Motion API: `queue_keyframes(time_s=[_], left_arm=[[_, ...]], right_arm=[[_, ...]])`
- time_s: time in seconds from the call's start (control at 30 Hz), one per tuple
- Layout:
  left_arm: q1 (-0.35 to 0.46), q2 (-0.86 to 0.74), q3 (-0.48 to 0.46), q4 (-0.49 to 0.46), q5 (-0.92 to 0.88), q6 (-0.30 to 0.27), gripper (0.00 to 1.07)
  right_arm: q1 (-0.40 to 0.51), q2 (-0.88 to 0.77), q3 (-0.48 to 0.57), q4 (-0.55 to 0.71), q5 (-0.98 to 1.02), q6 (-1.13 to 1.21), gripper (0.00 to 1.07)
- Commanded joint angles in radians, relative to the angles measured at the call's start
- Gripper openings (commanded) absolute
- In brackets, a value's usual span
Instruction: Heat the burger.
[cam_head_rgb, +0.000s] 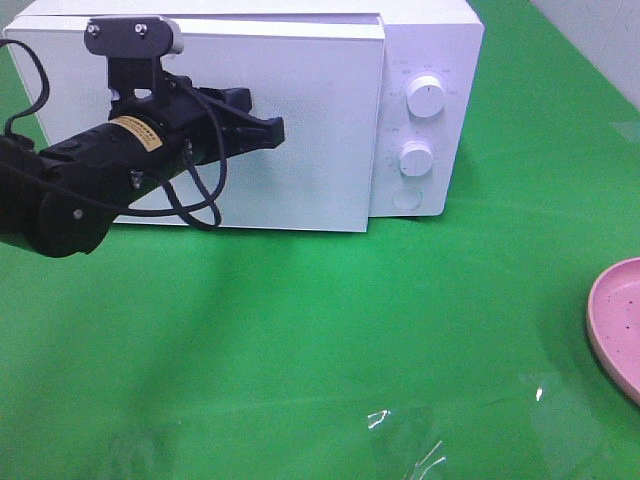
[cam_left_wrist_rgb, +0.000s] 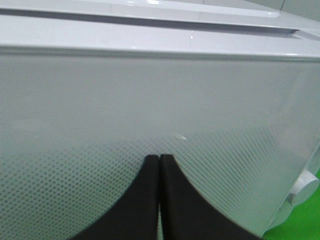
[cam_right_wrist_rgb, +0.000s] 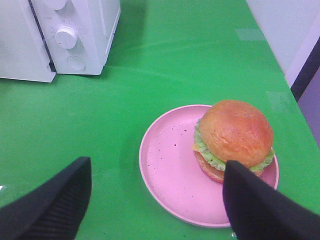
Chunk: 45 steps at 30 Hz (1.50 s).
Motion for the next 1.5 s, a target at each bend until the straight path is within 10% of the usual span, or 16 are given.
queue_keyframes(time_s=[0.03, 0.8, 1.13, 1.27, 1.37, 1.5], left_arm=[[-0.007, 0.023, -0.054, -0.015, 0.001, 0.005, 0.0], [-0.006, 0.132, -0.217, -0.12, 0.053, 0.102, 0.0], [-0.08, 0.036, -0.217, -0.083, 0.409, 0.102, 0.01], [-0.102, 0.004, -0.217, -0.045, 0.582, 0.103, 0.32], [-0.127, -0.032, -0.217, -0.031, 0.776, 0.101, 0.84], [-0.136, -0.06, -0.217, -0.032, 0.905, 0.099, 1.02]], right_arm=[[-0.004, -0.025, 0.005, -0.001, -0.014, -0.006, 0.7], [-0.004, -0.025, 0.005, -0.001, -0.014, -0.006, 0.7], [-0.004, -0.025, 0.005, -0.001, -0.014, -0.006, 0.7], [-0.004, -0.025, 0.005, -0.001, -0.014, -0.006, 0.7], [-0.004, -0.025, 0.005, -0.001, -0.014, -0.006, 0.7], [-0.004, -0.025, 0.005, -0.001, -0.014, -0.006, 0.7]])
